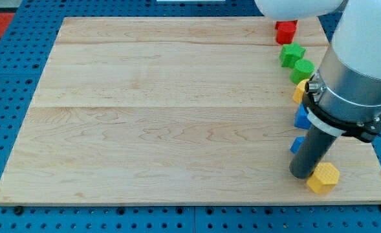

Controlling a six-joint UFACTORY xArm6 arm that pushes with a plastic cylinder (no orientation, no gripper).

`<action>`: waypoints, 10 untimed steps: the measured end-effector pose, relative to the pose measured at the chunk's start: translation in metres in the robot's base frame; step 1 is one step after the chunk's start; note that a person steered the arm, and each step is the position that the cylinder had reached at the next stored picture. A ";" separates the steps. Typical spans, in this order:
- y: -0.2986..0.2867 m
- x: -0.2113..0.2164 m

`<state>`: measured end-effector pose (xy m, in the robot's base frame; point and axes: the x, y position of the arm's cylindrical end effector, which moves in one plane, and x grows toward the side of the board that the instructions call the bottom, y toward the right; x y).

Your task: Adjust the blue triangle to the right to form a vertical line of blocks

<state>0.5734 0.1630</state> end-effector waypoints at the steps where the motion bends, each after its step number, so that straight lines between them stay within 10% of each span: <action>1: -0.012 -0.011; 10: -0.052 -0.165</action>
<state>0.4081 0.1114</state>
